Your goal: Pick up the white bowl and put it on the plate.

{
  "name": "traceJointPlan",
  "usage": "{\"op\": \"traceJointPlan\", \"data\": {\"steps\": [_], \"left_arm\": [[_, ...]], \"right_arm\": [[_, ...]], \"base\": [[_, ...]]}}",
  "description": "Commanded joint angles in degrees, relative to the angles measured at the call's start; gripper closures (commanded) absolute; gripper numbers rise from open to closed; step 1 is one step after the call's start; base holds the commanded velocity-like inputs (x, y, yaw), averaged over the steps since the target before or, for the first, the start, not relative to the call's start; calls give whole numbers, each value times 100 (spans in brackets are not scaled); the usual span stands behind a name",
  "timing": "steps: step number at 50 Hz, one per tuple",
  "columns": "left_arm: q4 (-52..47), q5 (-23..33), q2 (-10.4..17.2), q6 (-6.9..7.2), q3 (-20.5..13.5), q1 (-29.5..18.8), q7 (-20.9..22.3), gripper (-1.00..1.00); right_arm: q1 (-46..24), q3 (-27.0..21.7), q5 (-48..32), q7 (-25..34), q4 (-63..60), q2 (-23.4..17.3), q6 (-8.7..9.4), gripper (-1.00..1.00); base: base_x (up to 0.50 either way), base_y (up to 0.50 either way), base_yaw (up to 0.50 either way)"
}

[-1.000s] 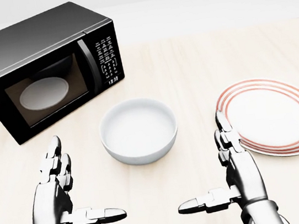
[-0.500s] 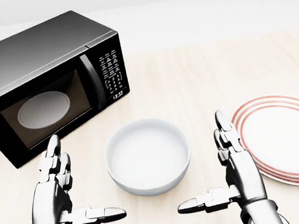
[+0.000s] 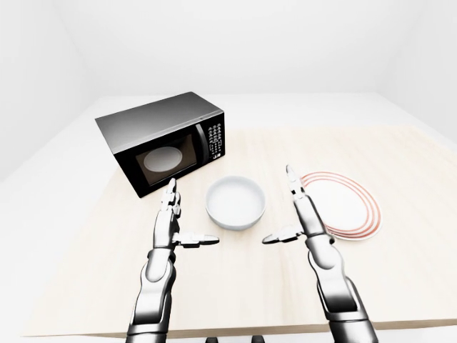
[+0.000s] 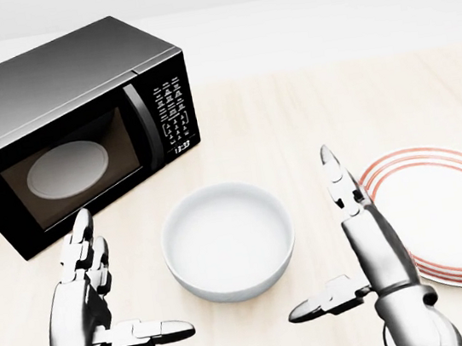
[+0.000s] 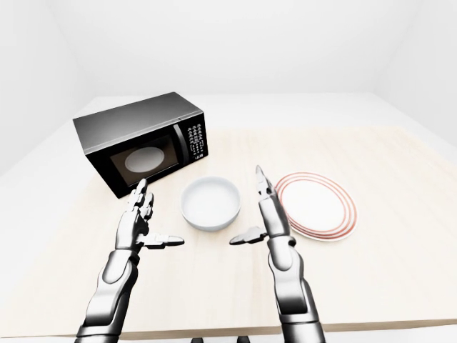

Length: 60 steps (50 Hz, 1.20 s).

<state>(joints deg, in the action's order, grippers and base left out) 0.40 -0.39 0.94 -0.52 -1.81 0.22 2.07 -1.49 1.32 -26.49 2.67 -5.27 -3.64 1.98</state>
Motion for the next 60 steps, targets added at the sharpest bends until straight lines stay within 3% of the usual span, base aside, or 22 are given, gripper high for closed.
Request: {"op": "traceJointPlan", "data": {"steps": [1, 4, 7, 10, 17, 21, 23, 29, 30, 37, 43, 50, 57, 60], "left_arm": [[-25, 7, 0, 35, 0, 1, -19, -100], [-75, 20, -7, 85, 16, 9, -27, -100], [69, 21, -2, -16, 5, -31, -26, -100], [72, 19, -1, -15, 2, -35, -31, -100], [15, 33, -7, 23, 19, -11, -39, -100], [73, 40, -8, -28, 22, -14, -42, -100], [32, 42, -9, 12, 25, -11, -45, -100], [43, 37, -4, -4, 16, -9, -39, -100], [42, 49, -1, 1, 19, -5, -40, -100], [90, 51, -4, -29, 15, -21, -39, -100], [107, 57, -4, -38, 19, -28, -42, -100], [85, 48, 0, -22, 11, -23, -34, -100], [4, 58, -3, 35, 21, 3, -32, -100], [88, 57, 3, -25, 12, -22, -22, -100]], "right_arm": [[-319, 43, -1644, 491, -256, -139, 112, -100], [-398, 60, -2008, 638, -232, -195, 1, -100], [-465, 49, -2255, 772, -219, -212, -104, -100], [-553, 37, -2469, 926, -268, -228, -189, -100], [-641, 72, -2852, 1277, -471, -195, -285, -100], [-663, 199, -3213, 1396, -358, -220, -570, -100], [-716, 345, -3419, 1517, -312, -193, -698, -100], [-893, 345, -3683, 1722, -240, -121, -698, -100], [-1275, 779, -4289, 2246, -295, -110, -698, -100], [-1350, 628, -4490, 2520, -331, 78, -698, -100], [-1343, 664, -4559, 2845, -325, 77, -698, -100], [-1340, 710, -4319, 3733, -500, 117, -698, -100], [-1464, 744, -4084, 3733, -708, 156, -698, -100], [-1505, 791, -3904, 3733, -789, 225, -698, -100]], "base": [[0, 0, 0], [0, 0, 0], [0, 0, 0], [0, 0, 0], [0, 0, 0], [0, 0, 0], [0, 0, 0], [0, 0, 0], [0, 0, 0], [0, 0, 0], [0, 0, 0], [0, 0, 0], [0, 0, 0], [0, 0, 0]]}}
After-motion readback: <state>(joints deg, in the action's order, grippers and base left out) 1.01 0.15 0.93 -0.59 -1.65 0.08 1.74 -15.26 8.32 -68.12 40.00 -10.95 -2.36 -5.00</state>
